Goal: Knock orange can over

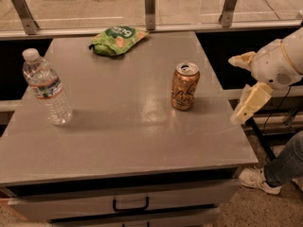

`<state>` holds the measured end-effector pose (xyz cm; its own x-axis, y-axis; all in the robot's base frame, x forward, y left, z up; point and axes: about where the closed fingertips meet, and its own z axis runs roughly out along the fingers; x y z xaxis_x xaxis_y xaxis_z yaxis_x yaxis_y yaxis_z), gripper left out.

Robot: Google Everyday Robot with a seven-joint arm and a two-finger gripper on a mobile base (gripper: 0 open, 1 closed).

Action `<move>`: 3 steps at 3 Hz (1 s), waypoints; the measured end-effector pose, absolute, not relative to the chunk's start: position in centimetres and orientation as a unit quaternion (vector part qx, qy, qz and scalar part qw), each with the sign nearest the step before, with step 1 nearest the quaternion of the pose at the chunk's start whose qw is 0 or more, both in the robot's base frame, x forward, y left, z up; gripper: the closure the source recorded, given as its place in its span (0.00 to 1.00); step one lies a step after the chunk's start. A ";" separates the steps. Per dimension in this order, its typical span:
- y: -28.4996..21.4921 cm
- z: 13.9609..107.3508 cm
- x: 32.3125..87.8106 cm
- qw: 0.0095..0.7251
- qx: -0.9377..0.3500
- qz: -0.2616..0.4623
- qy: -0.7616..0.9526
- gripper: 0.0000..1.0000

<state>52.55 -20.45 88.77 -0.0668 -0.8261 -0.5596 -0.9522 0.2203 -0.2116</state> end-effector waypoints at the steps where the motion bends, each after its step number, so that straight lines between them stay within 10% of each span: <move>1: -18.2 86.1 55.8 0.345 -0.601 0.181 0.698 0.00; 3: -8.8 85.6 57.8 0.398 -0.578 0.312 0.640 0.00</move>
Offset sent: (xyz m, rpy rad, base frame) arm 0.0624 0.1039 -0.0441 0.5420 0.0702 0.1539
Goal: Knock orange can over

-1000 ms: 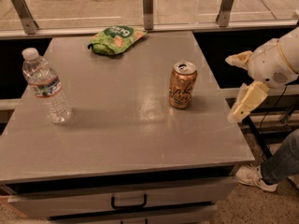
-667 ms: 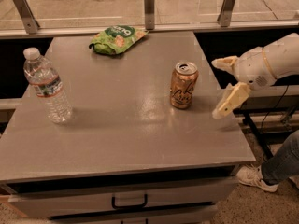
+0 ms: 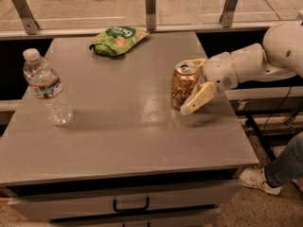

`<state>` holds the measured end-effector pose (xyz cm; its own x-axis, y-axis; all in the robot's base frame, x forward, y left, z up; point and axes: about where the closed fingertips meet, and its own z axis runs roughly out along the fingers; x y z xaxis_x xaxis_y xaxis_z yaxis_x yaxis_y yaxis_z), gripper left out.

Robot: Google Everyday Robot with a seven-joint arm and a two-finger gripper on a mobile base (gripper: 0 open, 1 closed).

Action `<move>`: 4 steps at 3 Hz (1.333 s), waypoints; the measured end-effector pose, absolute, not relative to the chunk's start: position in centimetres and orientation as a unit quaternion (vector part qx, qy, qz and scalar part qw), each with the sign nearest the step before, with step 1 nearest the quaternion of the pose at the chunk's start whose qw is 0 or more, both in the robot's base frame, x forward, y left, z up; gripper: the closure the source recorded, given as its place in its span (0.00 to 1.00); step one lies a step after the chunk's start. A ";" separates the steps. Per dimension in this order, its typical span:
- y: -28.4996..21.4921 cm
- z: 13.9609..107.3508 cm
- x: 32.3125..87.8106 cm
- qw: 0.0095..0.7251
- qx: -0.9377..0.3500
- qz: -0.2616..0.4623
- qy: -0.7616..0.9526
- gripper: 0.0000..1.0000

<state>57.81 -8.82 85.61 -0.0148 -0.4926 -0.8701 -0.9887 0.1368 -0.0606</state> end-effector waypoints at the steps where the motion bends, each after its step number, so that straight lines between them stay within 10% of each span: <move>1: -2.4 88.7 58.1 0.410 -0.576 0.351 0.613 0.00; 4: 2.3 94.5 59.5 0.444 -0.581 0.353 0.583 0.00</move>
Offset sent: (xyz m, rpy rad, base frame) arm 0.0040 0.1906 0.1184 0.2263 -0.0248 0.1422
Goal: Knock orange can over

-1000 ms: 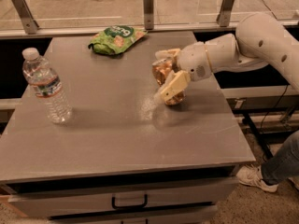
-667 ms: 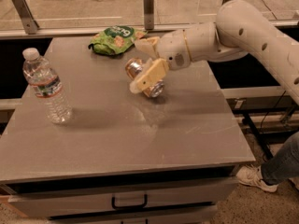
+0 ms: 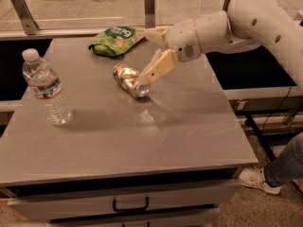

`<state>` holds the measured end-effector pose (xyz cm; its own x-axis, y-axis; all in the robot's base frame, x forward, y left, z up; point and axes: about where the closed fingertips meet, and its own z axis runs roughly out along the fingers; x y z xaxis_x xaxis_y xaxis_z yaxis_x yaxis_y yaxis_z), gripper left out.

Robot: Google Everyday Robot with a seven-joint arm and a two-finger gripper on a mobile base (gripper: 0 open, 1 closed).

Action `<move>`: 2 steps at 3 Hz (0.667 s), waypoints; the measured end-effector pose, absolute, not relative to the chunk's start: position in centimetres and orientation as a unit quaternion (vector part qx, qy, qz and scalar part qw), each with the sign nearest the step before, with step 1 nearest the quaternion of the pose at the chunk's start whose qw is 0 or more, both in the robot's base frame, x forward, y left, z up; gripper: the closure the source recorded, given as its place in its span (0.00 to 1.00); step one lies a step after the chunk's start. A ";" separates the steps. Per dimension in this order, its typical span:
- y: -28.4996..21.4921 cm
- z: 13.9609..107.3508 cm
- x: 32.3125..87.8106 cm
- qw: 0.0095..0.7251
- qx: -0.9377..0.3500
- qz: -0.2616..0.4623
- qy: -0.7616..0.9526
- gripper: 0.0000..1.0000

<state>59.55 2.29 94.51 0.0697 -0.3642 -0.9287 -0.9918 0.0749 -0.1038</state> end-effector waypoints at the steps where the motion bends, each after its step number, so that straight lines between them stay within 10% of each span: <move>1: -3.6 96.4 61.9 0.472 -0.599 0.283 0.582 0.00; 2: -11.3 100.3 63.3 0.501 -0.624 0.138 0.583 0.00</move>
Offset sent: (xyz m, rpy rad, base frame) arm 0.0426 -0.2472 0.1556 -0.4756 -0.7036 -0.3721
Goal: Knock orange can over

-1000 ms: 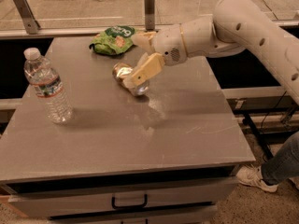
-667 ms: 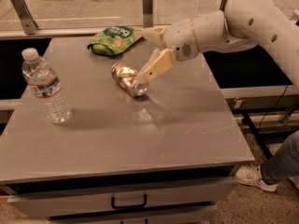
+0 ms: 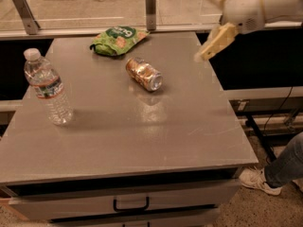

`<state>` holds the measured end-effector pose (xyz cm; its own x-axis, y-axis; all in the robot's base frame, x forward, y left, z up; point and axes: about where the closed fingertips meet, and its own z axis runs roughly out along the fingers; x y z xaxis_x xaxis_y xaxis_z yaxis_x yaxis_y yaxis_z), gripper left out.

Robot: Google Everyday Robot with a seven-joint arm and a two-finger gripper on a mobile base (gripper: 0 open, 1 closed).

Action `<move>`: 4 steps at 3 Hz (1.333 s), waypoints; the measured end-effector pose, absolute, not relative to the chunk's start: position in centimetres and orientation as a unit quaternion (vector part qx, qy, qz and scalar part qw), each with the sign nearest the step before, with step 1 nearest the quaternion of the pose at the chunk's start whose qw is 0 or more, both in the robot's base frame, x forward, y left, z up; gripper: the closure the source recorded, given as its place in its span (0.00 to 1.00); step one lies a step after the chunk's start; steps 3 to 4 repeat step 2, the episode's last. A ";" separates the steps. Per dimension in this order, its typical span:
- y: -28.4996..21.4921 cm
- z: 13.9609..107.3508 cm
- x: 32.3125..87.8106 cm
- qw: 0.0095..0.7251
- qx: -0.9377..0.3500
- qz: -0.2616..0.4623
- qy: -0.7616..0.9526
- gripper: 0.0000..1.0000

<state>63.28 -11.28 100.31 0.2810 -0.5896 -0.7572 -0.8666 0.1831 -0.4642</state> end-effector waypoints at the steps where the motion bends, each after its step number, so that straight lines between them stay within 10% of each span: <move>1: -17.0 105.7 62.4 0.497 -0.638 -0.011 0.588 0.00; 4: -17.7 106.7 62.0 0.487 -0.644 -0.043 0.588 0.00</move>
Offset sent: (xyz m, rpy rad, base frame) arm -0.0066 -0.0522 0.0483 -0.1745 -0.1646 -0.1264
